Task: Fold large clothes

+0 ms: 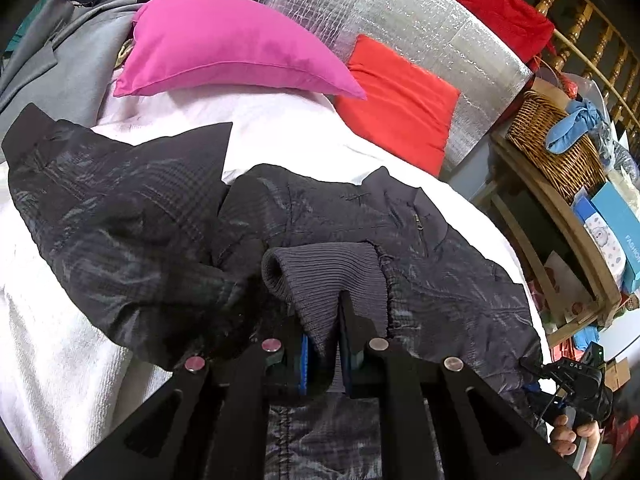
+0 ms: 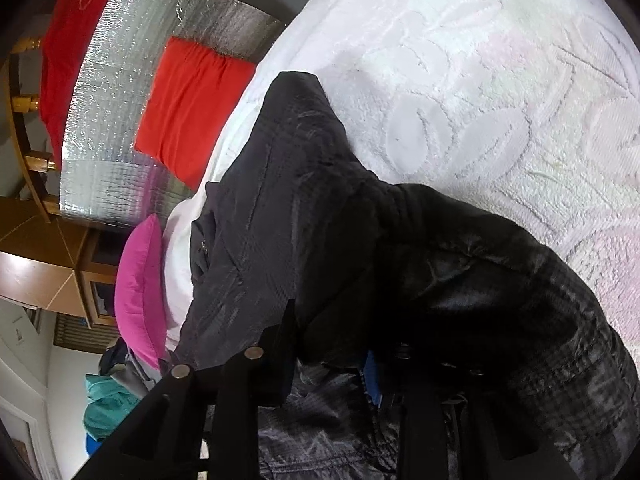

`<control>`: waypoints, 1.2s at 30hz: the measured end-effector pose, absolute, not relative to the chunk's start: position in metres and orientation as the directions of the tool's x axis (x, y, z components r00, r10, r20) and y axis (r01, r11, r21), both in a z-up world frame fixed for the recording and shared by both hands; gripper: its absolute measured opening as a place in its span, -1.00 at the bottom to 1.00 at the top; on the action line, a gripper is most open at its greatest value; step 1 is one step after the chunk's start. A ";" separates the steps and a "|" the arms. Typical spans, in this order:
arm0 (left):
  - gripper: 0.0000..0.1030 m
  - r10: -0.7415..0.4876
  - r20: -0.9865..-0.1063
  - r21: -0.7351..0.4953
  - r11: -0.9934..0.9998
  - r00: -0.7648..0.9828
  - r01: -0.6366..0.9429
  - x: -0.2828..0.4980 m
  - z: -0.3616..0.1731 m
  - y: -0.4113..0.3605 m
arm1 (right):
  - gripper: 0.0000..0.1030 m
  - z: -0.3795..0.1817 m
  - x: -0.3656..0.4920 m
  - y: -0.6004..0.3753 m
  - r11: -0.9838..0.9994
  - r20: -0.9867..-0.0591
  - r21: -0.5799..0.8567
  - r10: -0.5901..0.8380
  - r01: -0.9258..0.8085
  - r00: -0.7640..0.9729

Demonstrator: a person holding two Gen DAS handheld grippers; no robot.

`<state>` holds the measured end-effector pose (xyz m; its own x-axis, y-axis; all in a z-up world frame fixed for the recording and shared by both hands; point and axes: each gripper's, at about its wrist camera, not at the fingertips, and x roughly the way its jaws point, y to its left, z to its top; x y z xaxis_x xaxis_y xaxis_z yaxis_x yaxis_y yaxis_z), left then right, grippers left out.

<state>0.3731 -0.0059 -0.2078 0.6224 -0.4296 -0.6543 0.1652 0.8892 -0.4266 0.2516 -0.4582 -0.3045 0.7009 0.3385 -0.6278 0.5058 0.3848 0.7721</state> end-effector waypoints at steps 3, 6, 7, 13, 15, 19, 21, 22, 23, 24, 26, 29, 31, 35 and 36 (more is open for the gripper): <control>-0.75 -0.436 -0.645 -0.430 0.886 0.628 0.174 0.368 -0.204 -0.003 | -0.40 -0.306 0.250 -0.462 0.348 -0.609 0.791 0.376 0.502 0.698; -0.75 -0.435 -0.639 -0.425 0.887 0.634 0.180 0.364 -0.202 0.000 | -0.29 -0.311 0.246 -0.469 0.300 -0.589 0.808 0.380 0.508 0.713; -0.75 -0.433 -0.641 -0.422 0.888 0.634 0.180 0.364 -0.202 0.000 | -0.23 -0.313 0.244 -0.472 0.275 -0.583 0.813 0.369 0.514 0.724; -0.75 -0.433 -0.656 -0.431 0.887 0.618 0.163 0.366 -0.209 0.004 | -0.33 -0.315 0.246 -0.474 0.252 -0.533 0.846 0.351 0.470 0.770; -0.75 -0.437 -0.653 -0.433 0.886 0.619 0.168 0.366 -0.208 0.004 | -0.47 -0.304 0.246 -0.470 0.323 -0.560 0.822 0.311 0.469 0.768; -0.75 -0.448 -0.607 -0.425 0.881 0.656 0.208 0.360 -0.196 0.001 | -0.53 -0.271 0.237 -0.463 0.424 -0.549 0.797 0.210 0.430 0.809; -0.75 -0.435 -0.625 -0.405 0.891 0.648 0.206 0.362 -0.199 -0.003 | -0.53 -0.261 0.237 -0.458 0.488 -0.573 0.754 0.164 0.439 0.803; -0.75 -0.425 -0.643 -0.395 0.897 0.637 0.200 0.365 -0.203 -0.004 | -0.53 -0.264 0.241 -0.457 0.512 -0.611 0.722 0.156 0.465 0.776; -0.74 -0.403 -0.690 -0.366 0.911 0.601 0.189 0.371 -0.213 -0.009 | -0.53 -0.271 0.245 -0.457 0.516 -0.651 0.696 0.161 0.499 0.742; -0.74 -0.387 -0.721 -0.349 0.919 0.574 0.181 0.375 -0.220 -0.013 | -0.53 -0.278 0.249 -0.457 0.510 -0.679 0.680 0.168 0.526 0.715; -0.74 -0.362 -0.768 -0.339 0.930 0.528 0.144 0.383 -0.238 -0.014 | -0.54 -0.296 0.250 -0.461 0.454 -0.692 0.694 0.207 0.558 0.692; -0.66 -0.374 -0.763 -0.371 0.921 0.528 0.117 0.385 -0.234 -0.008 | -0.51 -0.291 0.248 -0.466 0.417 -0.667 0.727 0.237 0.546 0.707; -0.65 -0.370 -0.752 -0.373 0.921 0.545 0.111 0.382 -0.226 -0.003 | -0.38 -0.290 0.244 -0.468 0.391 -0.663 0.737 0.260 0.551 0.702; -0.61 -0.349 -0.733 -0.356 0.928 0.584 0.109 0.372 -0.210 0.007 | 0.32 -0.289 0.237 -0.469 0.367 -0.664 0.745 0.324 0.558 0.674; -0.58 -0.341 -0.725 -0.347 0.931 0.598 0.110 0.368 -0.205 0.012 | 0.32 -0.286 0.232 -0.469 0.371 -0.658 0.749 0.331 0.549 0.676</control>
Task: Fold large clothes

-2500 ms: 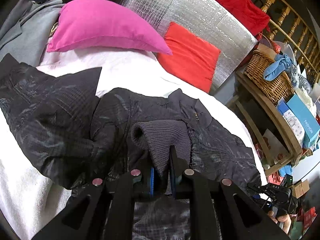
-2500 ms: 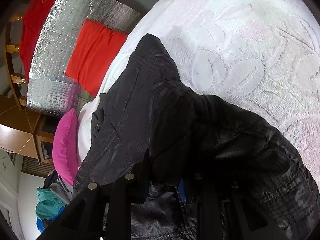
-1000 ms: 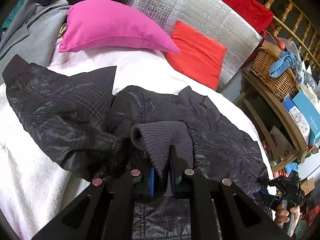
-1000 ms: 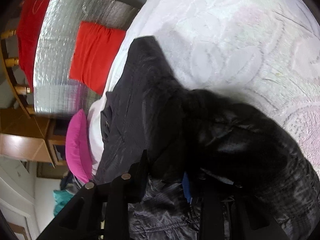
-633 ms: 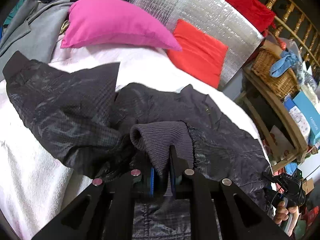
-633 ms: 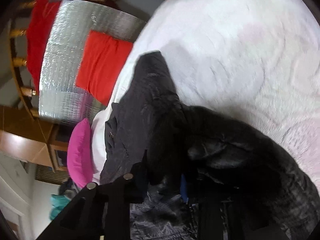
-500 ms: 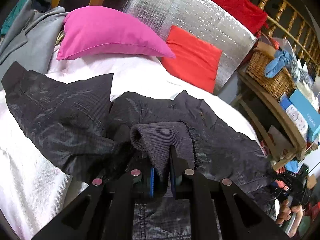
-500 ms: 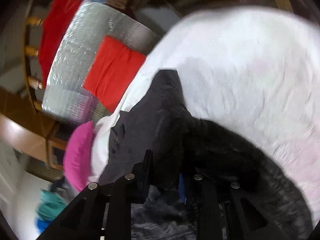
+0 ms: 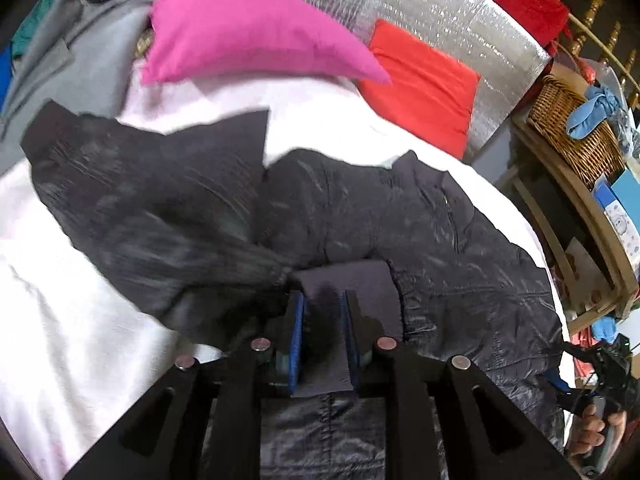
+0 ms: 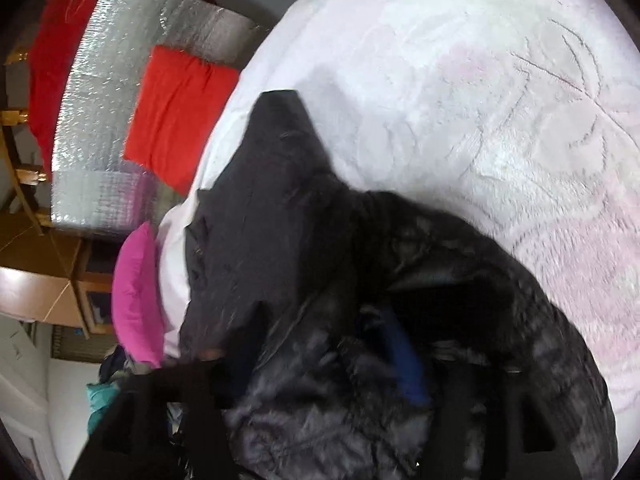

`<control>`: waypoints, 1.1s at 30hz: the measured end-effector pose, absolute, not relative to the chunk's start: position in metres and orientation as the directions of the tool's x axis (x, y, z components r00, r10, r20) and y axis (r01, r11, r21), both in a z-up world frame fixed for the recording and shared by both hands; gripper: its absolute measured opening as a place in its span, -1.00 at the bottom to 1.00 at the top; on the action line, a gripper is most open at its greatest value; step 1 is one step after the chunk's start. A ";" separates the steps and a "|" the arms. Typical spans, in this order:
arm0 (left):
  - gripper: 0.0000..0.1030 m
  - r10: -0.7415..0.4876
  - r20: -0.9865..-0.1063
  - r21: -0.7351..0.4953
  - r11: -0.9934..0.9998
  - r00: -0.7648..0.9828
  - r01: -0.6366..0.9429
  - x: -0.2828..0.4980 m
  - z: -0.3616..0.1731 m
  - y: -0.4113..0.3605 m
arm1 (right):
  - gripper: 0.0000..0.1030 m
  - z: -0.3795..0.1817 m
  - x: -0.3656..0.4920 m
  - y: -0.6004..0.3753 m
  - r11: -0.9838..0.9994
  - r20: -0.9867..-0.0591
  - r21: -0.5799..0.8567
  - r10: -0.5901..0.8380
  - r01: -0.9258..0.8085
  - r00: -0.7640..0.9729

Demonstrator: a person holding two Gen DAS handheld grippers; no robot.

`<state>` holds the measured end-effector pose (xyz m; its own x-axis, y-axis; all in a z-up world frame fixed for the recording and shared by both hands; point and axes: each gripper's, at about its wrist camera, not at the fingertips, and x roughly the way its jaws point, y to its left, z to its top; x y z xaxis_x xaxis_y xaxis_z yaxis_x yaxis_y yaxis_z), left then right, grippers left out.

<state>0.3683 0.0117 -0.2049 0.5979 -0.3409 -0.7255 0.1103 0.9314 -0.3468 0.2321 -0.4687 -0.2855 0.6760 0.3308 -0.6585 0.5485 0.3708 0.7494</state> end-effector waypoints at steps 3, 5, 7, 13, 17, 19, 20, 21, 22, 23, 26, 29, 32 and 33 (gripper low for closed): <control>-0.28 -0.334 -0.702 -0.355 0.930 0.629 0.097 0.356 -0.195 0.031 | 0.32 -0.266 0.221 -0.463 0.432 -0.665 0.735 0.308 0.523 0.680; -0.09 -0.321 -0.687 -0.362 0.929 0.651 0.076 0.349 -0.189 0.048 | 0.32 -0.251 0.216 -0.457 0.479 -0.659 0.725 0.275 0.494 0.700; 0.13 -0.283 -0.685 -0.359 0.933 0.672 0.027 0.344 -0.186 0.067 | 0.32 -0.233 0.210 -0.446 0.555 -0.633 0.709 0.230 0.435 0.739; 0.38 -0.189 -0.687 -0.430 0.884 0.702 -0.182 0.344 -0.199 0.140 | -0.15 -0.207 0.228 -0.392 0.795 -0.622 0.519 0.099 0.314 0.776; 0.38 -0.174 -0.700 -0.494 0.819 0.693 -0.293 0.359 -0.220 0.176 | -0.31 -0.215 0.254 -0.358 0.878 -0.658 0.406 0.089 0.252 0.748; 0.38 -0.193 -0.694 -0.531 0.788 0.694 -0.311 0.366 -0.227 0.185 | -0.31 -0.229 0.267 -0.348 0.893 -0.690 0.378 0.095 0.244 0.718; 0.38 -0.210 -0.687 -0.557 0.766 0.696 -0.319 0.371 -0.231 0.192 | -0.31 -0.237 0.276 -0.344 0.896 -0.710 0.372 0.106 0.243 0.696; 0.38 -0.221 -0.679 -0.579 0.747 0.700 -0.326 0.374 -0.235 0.197 | -0.31 -0.242 0.280 -0.342 0.895 -0.723 0.371 0.112 0.247 0.682; 0.38 -0.230 -0.667 -0.608 0.718 0.708 -0.339 0.379 -0.240 0.205 | -0.31 -0.250 0.286 -0.341 0.893 -0.739 0.372 0.120 0.253 0.663; 0.38 -0.237 -0.660 -0.628 0.694 0.713 -0.351 0.384 -0.245 0.209 | -0.32 -0.258 0.289 -0.343 0.891 -0.751 0.374 0.129 0.256 0.647; 0.38 -0.254 -0.640 -0.675 0.636 0.725 -0.374 0.391 -0.254 0.228 | -0.30 -0.271 0.298 -0.346 0.883 -0.775 0.384 0.151 0.269 0.613; 0.36 -0.234 -0.636 -0.677 0.627 0.735 -0.386 0.402 -0.259 0.240 | -0.30 -0.271 0.298 -0.353 0.862 -0.769 0.429 0.191 0.271 0.610; 0.36 -0.243 -0.622 -0.696 0.606 0.744 -0.384 0.413 -0.265 0.250 | -0.30 -0.268 0.293 -0.364 0.818 -0.734 0.503 0.233 0.279 0.638; 0.36 -0.247 -0.621 -0.699 0.604 0.744 -0.383 0.417 -0.268 0.252 | -0.30 -0.266 0.293 -0.366 0.812 -0.728 0.513 0.240 0.278 0.642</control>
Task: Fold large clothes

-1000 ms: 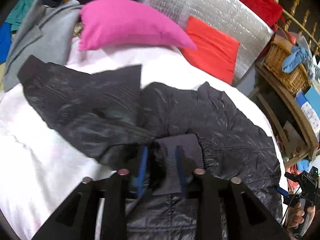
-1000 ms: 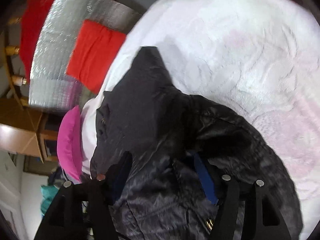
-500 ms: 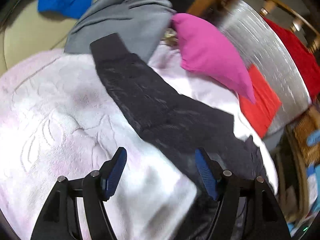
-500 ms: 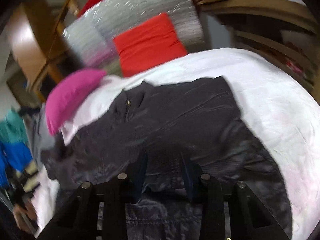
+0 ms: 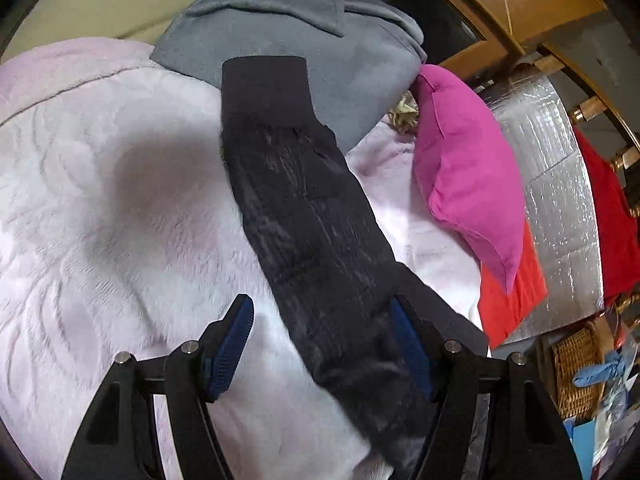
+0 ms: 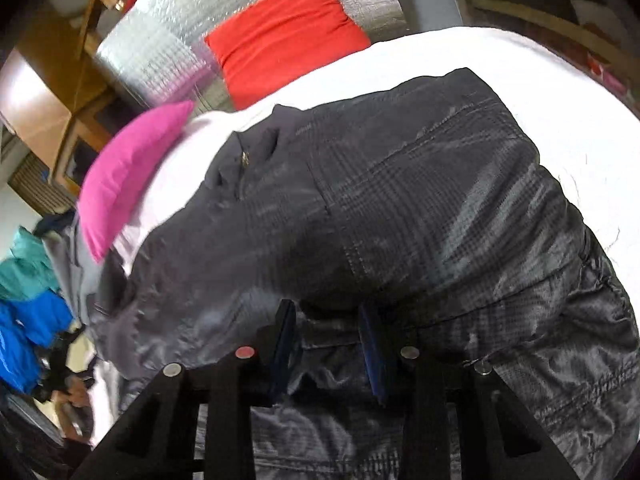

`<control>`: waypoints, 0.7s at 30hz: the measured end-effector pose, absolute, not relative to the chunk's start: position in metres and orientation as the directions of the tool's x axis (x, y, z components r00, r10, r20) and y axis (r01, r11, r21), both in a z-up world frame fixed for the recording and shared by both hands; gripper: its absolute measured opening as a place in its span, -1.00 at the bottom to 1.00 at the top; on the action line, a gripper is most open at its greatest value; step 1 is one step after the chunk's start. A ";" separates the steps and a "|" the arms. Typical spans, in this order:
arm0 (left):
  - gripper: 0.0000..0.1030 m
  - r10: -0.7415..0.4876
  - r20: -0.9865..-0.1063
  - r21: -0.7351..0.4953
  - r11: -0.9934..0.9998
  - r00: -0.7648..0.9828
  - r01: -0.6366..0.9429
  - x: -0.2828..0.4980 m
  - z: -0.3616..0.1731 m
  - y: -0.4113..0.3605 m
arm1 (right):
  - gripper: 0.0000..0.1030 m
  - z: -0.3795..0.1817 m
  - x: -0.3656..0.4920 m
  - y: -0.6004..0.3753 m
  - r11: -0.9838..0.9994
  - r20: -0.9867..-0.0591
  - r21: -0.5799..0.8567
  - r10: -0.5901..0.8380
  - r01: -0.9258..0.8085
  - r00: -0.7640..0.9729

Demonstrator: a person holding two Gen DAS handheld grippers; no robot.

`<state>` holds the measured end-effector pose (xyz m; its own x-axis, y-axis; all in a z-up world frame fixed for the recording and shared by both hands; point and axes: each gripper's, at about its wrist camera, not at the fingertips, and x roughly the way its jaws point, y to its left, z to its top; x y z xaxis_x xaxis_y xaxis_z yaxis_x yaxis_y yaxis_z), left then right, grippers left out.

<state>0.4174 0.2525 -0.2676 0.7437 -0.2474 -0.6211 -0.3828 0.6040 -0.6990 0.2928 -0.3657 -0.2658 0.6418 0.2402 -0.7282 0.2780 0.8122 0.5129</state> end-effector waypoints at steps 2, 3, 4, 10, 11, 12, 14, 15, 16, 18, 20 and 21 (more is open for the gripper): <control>0.30 -0.246 -0.626 -0.692 0.613 0.740 -0.381 0.427 -0.271 0.254 | -0.30 -0.262 0.293 -0.364 0.812 -0.717 0.518 0.240 0.270 0.654; 0.22 -0.250 -0.627 -0.691 0.615 0.737 -0.380 0.431 -0.274 0.255 | -0.30 -0.261 0.292 -0.364 0.816 -0.715 0.513 0.233 0.268 0.659; 0.04 -0.258 -0.630 -0.692 0.614 0.732 -0.380 0.434 -0.276 0.255 | -0.30 -0.261 0.293 -0.363 0.819 -0.716 0.509 0.231 0.266 0.659; -0.37 -0.276 -0.638 -0.698 0.602 0.719 -0.388 0.447 -0.291 0.258 | -0.30 -0.262 0.293 -0.362 0.805 -0.711 0.527 0.241 0.274 0.660; -0.52 -0.274 -0.642 -0.694 0.605 0.716 -0.390 0.448 -0.292 0.258 | -0.30 -0.263 0.293 -0.364 0.801 -0.710 0.531 0.243 0.276 0.661; -0.58 -0.275 -0.644 -0.692 0.607 0.714 -0.390 0.447 -0.292 0.258 | -0.30 -0.263 0.292 -0.366 0.796 -0.708 0.537 0.246 0.279 0.662; -0.73 -0.267 -0.644 -0.685 0.619 0.717 -0.384 0.446 -0.291 0.256 | -0.30 -0.262 0.290 -0.370 0.791 -0.704 0.541 0.241 0.285 0.668; -0.76 -0.260 -0.643 -0.678 0.631 0.720 -0.378 0.446 -0.289 0.255 | -0.30 -0.261 0.290 -0.370 0.790 -0.702 0.541 0.237 0.287 0.671; -0.80 -0.253 -0.637 -0.672 0.646 0.728 -0.364 0.445 -0.283 0.252 | -0.30 -0.260 0.290 -0.371 0.790 -0.698 0.542 0.231 0.288 0.678; -0.83 -0.241 -0.619 -0.661 0.673 0.747 -0.331 0.443 -0.269 0.246 | -0.30 -0.257 0.287 -0.373 0.787 -0.690 0.544 0.223 0.290 0.688; -0.84 -0.243 -0.585 -0.650 0.711 0.774 -0.268 0.439 -0.243 0.232 | -0.30 -0.254 0.285 -0.376 0.780 -0.679 0.551 0.214 0.295 0.702; -0.85 -0.244 -0.572 -0.643 0.726 0.783 -0.244 0.438 -0.233 0.226 | -0.30 -0.252 0.283 -0.378 0.776 -0.673 0.557 0.211 0.298 0.709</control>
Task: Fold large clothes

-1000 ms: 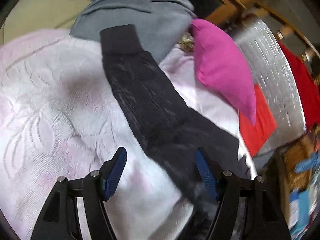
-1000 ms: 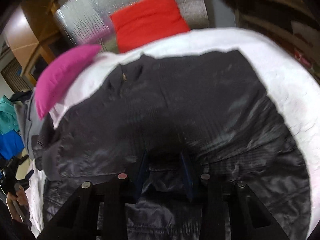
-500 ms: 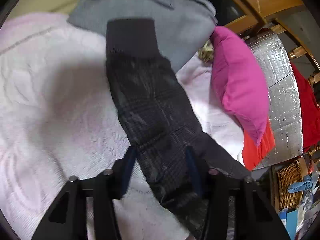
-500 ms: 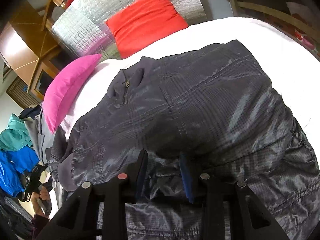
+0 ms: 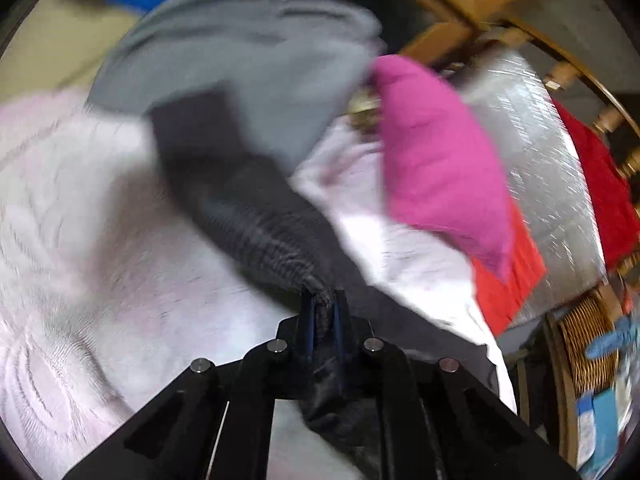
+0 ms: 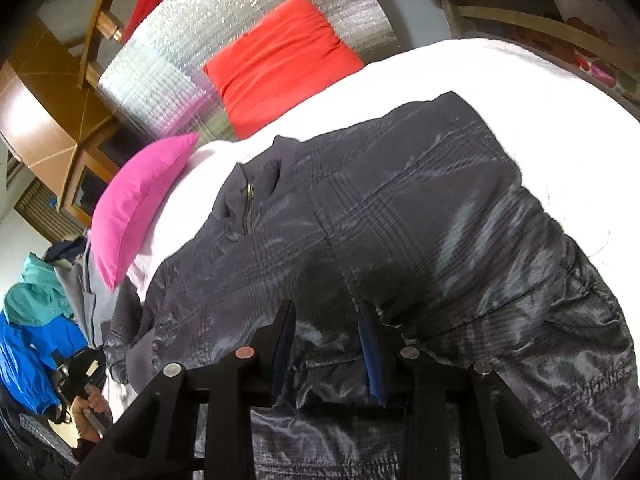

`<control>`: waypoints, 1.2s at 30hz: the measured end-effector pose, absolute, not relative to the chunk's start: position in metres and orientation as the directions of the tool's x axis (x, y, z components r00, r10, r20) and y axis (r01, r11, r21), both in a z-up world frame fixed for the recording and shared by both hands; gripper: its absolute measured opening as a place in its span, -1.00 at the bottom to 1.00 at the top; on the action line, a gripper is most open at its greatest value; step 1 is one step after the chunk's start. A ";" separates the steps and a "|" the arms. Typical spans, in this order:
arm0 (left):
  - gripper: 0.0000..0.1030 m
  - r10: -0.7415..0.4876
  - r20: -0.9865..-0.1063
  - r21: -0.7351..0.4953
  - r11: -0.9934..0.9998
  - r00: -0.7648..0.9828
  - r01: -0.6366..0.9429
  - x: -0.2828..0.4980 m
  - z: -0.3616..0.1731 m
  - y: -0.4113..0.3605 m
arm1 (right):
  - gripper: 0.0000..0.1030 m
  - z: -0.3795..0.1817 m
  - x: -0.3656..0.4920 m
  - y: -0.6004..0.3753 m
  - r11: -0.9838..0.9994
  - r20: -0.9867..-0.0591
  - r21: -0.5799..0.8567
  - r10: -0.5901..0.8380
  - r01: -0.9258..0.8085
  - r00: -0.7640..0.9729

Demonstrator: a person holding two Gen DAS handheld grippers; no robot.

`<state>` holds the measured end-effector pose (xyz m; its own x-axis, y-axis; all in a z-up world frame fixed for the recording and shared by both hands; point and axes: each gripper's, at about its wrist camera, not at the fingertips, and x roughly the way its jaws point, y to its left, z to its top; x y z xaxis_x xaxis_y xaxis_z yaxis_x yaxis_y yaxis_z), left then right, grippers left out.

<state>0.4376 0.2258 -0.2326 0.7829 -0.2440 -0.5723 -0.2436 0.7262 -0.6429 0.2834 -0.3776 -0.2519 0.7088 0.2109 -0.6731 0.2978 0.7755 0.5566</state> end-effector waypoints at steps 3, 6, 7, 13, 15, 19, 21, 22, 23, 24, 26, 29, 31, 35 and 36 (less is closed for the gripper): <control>-0.86 -0.245 -0.523 -0.587 0.798 0.816 -0.136 0.425 -0.188 0.189 | -0.30 -0.247 0.278 -0.384 0.757 -0.657 0.575 0.202 0.309 0.727; -0.86 -0.297 -0.455 -0.544 0.839 0.840 0.002 0.403 -0.151 0.144 | -0.30 -0.244 0.274 -0.390 0.736 -0.642 0.597 0.199 0.320 0.740; -0.87 -0.316 -0.439 -0.524 0.850 0.841 0.046 0.395 -0.142 0.125 | -0.30 -0.243 0.272 -0.394 0.726 -0.636 0.607 0.199 0.324 0.746; -0.89 -0.453 -0.493 -0.425 0.871 0.743 0.249 0.356 -0.150 0.000 | -0.30 -0.236 0.261 -0.404 0.698 -0.616 0.634 0.197 0.333 0.762; -0.90 -0.484 -0.540 -0.423 0.863 0.689 0.275 0.353 -0.169 -0.029 | -0.30 -0.234 0.257 -0.409 0.690 -0.609 0.643 0.196 0.334 0.768; -0.90 -0.469 -0.665 -0.383 0.882 0.581 0.273 0.351 -0.222 -0.075 | -0.30 -0.230 0.251 -0.417 0.674 -0.596 0.660 0.202 0.332 0.777; -0.90 -0.473 -0.703 -0.400 0.881 0.532 0.254 0.349 -0.241 -0.081 | -0.30 -0.231 0.250 -0.420 0.665 -0.592 0.670 0.213 0.328 0.778; -0.89 -0.493 -0.710 -0.426 0.869 0.503 0.251 0.349 -0.246 -0.081 | -0.29 -0.231 0.250 -0.421 0.662 -0.591 0.677 0.225 0.324 0.775; -0.88 -0.506 -0.707 -0.440 0.862 0.494 0.253 0.347 -0.246 -0.081 | -0.29 -0.232 0.251 -0.421 0.659 -0.590 0.681 0.235 0.320 0.773; -0.88 -0.516 -0.703 -0.449 0.856 0.490 0.258 0.343 -0.243 -0.080 | -0.29 -0.232 0.251 -0.421 0.654 -0.588 0.688 0.250 0.314 0.769; -0.66 -0.544 -0.694 -0.469 0.839 0.471 0.277 0.332 -0.234 -0.077 | -0.28 -0.234 0.253 -0.420 0.648 -0.595 0.695 0.274 0.312 0.756; 0.22 -0.588 -0.670 -0.513 0.808 0.453 0.290 0.307 -0.221 -0.067 | -0.17 -0.233 0.253 -0.417 0.657 -0.611 0.679 0.257 0.328 0.749; 0.32 -0.602 -0.633 -0.532 0.795 0.487 0.290 0.301 -0.211 -0.053 | 0.35 -0.231 0.251 -0.416 0.664 -0.615 0.666 0.233 0.339 0.753; 0.41 -0.611 -0.562 -0.586 0.770 0.557 0.253 0.299 -0.192 -0.015 | 0.35 -0.224 0.249 -0.409 0.712 -0.625 0.616 0.182 0.336 0.759; 0.41 -0.603 -0.555 -0.598 0.768 0.572 0.230 0.303 -0.191 -0.005 | 0.35 -0.222 0.250 -0.406 0.732 -0.630 0.596 0.170 0.331 0.757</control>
<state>0.3033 -0.0050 -0.1913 0.5724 -0.6035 -0.5551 0.2295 0.7679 -0.5981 0.2499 -0.4057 -0.2218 0.7574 0.1701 -0.6304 0.3314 0.7317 0.5957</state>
